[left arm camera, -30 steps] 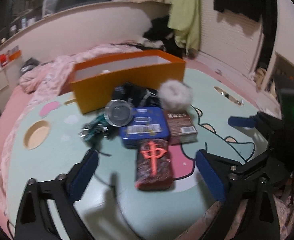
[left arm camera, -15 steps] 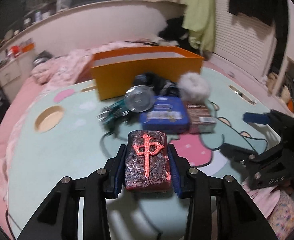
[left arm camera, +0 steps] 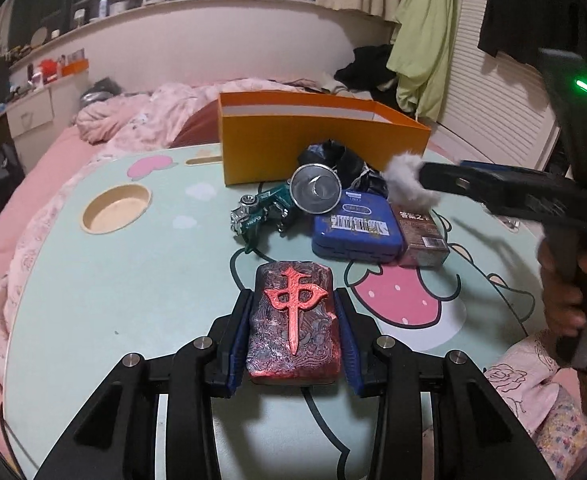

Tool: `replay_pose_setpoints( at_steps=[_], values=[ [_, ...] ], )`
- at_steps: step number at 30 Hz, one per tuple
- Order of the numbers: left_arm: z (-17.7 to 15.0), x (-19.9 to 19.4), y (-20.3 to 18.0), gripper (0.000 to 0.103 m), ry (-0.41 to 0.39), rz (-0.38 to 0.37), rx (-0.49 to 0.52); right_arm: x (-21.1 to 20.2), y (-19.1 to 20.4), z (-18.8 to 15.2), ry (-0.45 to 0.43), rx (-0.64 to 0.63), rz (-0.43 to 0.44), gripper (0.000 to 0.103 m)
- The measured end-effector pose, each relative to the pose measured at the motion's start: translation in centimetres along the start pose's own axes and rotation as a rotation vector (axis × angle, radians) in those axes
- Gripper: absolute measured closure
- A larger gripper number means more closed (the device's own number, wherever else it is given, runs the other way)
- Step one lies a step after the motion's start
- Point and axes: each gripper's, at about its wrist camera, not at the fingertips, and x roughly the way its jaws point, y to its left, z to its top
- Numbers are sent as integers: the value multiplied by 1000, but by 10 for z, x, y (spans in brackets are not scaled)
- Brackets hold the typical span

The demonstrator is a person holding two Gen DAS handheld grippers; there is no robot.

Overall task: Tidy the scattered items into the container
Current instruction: 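Grasp the red-patterned dark block with the left gripper while the right gripper grasps the white fluffy ball, then lower the dark block into the box with the left gripper while the right releases the white ball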

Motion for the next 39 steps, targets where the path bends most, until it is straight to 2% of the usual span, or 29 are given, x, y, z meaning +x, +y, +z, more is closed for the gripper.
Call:
replay_pose_setpoints(
  at_steps=[2,5,6,7,15,19,22,24,28,31,33,35,39],
  values=[
    [0,1,1,65,3,-4,-3,16,3,5,36,-1,-6,31],
    [0,2,2,65,10,-13,-2,32,10,5,60,-56,-52,32],
    [0,2,2,65,12,-13,-3,34,11,4,58,-68,-62,45],
    [0,2,2,65,11,-14,-3,34,8,3,62,-67,-53,67],
    [4,-5,-1,65,-21,-6,19,0,-4,-1,-18,-10,37,67],
    [16,-14,3,65,-50,-37,3,-10,-7,5,-38,11,83,67],
    [35,-18,6,65,-70,-68,-8,-17,-10,14,-53,16,96,67],
    [54,-20,6,65,-84,-60,8,-20,-13,21,-63,20,96,67],
    [107,-16,4,65,-102,-61,47,-17,-30,47,-58,50,71,67],
    [150,3,3,65,-101,-41,56,-8,-45,73,-58,95,83,67],
    [178,27,2,65,-69,-46,58,6,-53,92,-41,136,109,67],
    [195,52,3,65,-25,-53,47,21,-56,107,-21,157,122,67],
    [211,102,4,64,71,-22,23,59,-56,123,29,180,114,66]
  ],
)
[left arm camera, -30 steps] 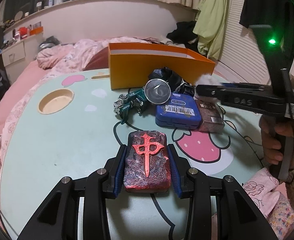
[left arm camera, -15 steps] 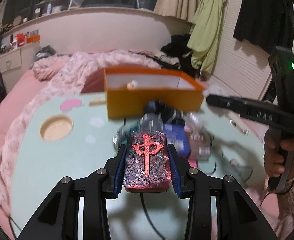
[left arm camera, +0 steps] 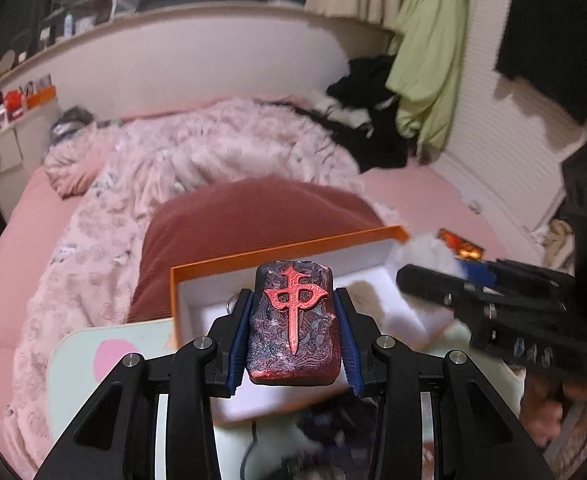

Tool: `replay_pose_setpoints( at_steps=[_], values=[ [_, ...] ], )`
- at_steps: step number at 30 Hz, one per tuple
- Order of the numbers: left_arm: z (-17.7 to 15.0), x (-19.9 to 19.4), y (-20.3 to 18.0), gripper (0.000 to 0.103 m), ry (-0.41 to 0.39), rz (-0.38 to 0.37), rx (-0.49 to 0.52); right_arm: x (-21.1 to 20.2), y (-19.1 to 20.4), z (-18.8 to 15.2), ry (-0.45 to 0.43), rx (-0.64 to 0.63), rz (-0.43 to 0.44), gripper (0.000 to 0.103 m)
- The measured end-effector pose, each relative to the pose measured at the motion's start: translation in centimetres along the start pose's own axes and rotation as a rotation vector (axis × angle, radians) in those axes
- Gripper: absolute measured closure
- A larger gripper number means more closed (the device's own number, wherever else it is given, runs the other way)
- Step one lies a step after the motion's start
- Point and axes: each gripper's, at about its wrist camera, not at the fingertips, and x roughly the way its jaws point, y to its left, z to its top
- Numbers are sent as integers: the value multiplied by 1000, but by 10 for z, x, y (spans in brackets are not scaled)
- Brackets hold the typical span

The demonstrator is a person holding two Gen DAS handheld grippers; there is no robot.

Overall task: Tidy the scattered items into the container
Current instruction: 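Lower the dark block into the box with the left gripper while the right releases the white ball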

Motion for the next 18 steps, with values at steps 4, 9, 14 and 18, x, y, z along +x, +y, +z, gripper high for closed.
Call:
replay_pose_setpoints(
  at_steps=[4,9,14,18],
  values=[
    [5,22,11,47,47,-39,-71,32,-17,5,38,88,-8,58],
    [-11,0,18,39,-10,-81,-106,20,-32,0,-25,186,9,44],
    [-40,-44,15,17,-101,-35,-83,-18,-23,-19,-90,152,-9,36],
    [-83,-79,1,6,-141,-24,-14,-40,-6,-44,-63,84,-24,36]
  ],
)
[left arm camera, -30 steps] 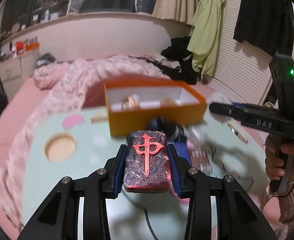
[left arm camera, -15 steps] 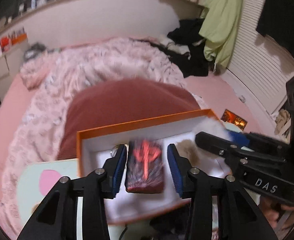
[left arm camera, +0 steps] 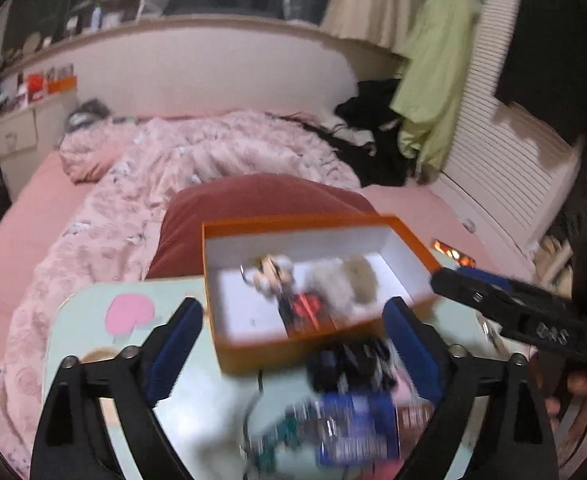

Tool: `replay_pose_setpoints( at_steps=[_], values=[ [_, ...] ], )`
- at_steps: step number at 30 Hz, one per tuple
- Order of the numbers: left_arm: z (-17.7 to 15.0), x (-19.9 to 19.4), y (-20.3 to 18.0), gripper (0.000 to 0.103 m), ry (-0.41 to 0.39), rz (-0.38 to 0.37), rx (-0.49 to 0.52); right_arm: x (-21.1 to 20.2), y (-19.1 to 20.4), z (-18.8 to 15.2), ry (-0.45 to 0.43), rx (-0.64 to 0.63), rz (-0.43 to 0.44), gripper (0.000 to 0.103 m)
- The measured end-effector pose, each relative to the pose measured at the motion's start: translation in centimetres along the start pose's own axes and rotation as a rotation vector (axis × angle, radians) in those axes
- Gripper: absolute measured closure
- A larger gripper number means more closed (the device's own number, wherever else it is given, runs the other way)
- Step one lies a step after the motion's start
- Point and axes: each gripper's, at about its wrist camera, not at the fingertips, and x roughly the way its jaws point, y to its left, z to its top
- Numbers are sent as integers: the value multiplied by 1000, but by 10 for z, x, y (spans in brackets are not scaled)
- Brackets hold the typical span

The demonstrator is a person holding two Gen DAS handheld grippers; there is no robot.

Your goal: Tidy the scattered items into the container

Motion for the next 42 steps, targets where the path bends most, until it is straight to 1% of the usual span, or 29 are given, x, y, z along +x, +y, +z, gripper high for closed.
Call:
replay_pose_setpoints(
  at_steps=[2,5,8,10,13,14,15,16,17,18,19,20,21,22,26,32,42],
  values=[
    [-26,-12,-9,5,31,12,24,-10,8,-21,12,-47,-21,34],
    [-64,-21,-14,5,83,39,23,-17,19,-54,51,-107,-39,32],
    [-94,-23,-14,5,119,88,16,-19,23,-84,130,-96,-31,32],
    [-106,-19,-12,5,151,123,10,-23,26,-100,149,-104,-29,32],
    [-116,-13,-9,5,183,195,26,-26,38,-121,144,-188,-93,32],
    [-119,-9,-7,4,203,216,22,-26,42,-128,145,-215,-117,32],
    [-121,-6,-2,0,211,198,-3,-23,45,-135,158,-240,-141,32],
    [-123,-6,0,0,207,199,-6,-20,47,-139,172,-256,-159,32],
    [-123,-7,2,0,206,201,-10,-14,47,-142,196,-273,-176,32],
    [-123,-8,4,0,205,205,-15,-8,47,-143,230,-282,-177,26],
    [-124,-8,4,0,204,207,-16,-5,45,-143,242,-283,-167,15],
    [-126,-9,3,0,203,208,-15,-5,43,-145,253,-282,-168,13],
    [-126,-9,2,0,202,209,-14,-4,42,-144,257,-281,-170,8],
    [-127,-8,3,0,200,208,-15,-3,42,-145,261,-284,-170,0],
    [-127,-7,2,0,202,205,-5,-2,41,-144,266,-296,-162,0],
    [-130,-9,3,0,166,199,-1,3,46,-147,255,-323,-136,0],
    [-131,-10,1,0,157,192,6,5,48,-151,258,-358,-102,0]
  ],
)
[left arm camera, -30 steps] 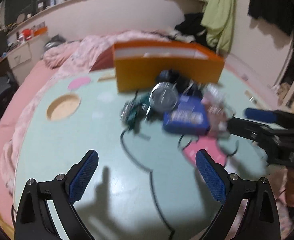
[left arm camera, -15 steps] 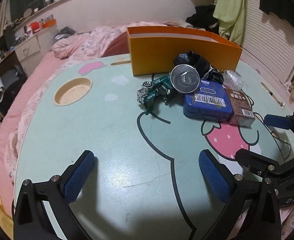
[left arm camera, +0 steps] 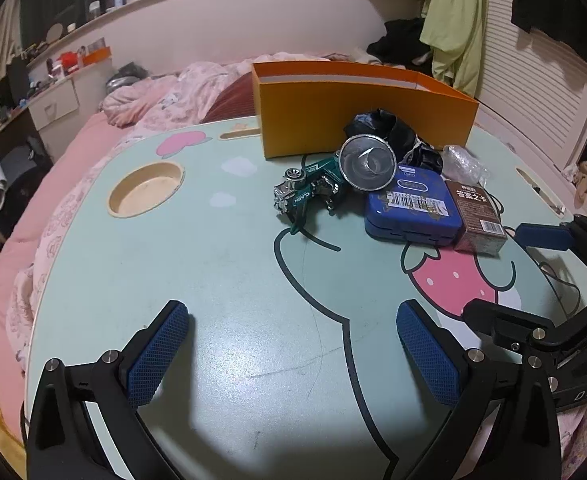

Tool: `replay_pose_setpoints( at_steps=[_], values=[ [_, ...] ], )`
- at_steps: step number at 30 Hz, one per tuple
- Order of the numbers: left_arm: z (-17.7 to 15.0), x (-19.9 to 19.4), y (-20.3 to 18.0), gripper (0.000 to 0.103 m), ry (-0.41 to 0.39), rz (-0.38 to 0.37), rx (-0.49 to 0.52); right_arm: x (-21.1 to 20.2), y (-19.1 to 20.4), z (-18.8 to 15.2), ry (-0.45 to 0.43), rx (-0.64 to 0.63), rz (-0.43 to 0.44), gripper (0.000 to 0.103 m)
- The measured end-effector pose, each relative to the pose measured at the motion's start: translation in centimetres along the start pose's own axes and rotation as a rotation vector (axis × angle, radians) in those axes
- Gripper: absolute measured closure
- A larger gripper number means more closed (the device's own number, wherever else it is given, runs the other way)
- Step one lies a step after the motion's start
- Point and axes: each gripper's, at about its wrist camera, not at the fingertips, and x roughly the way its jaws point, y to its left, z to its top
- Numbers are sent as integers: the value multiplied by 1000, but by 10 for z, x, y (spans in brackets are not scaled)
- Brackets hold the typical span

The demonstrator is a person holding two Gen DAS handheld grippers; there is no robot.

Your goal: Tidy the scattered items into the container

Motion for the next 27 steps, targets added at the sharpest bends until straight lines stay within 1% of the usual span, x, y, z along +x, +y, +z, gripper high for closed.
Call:
replay_pose_setpoints(
  at_steps=[13,19,23,27],
  values=[
    [-1,0,-2,0,-14,6,4,1,0,1,-6,-15,10,0],
    [-1,0,-3,0,-16,4,2,0,-1,-1,-31,2,-3,0],
    [0,0,-2,0,-18,3,2,-3,-14,-4,-46,85,-57,0],
    [0,0,-2,0,-18,3,2,-8,-33,-6,-73,180,-71,0]
  ],
)
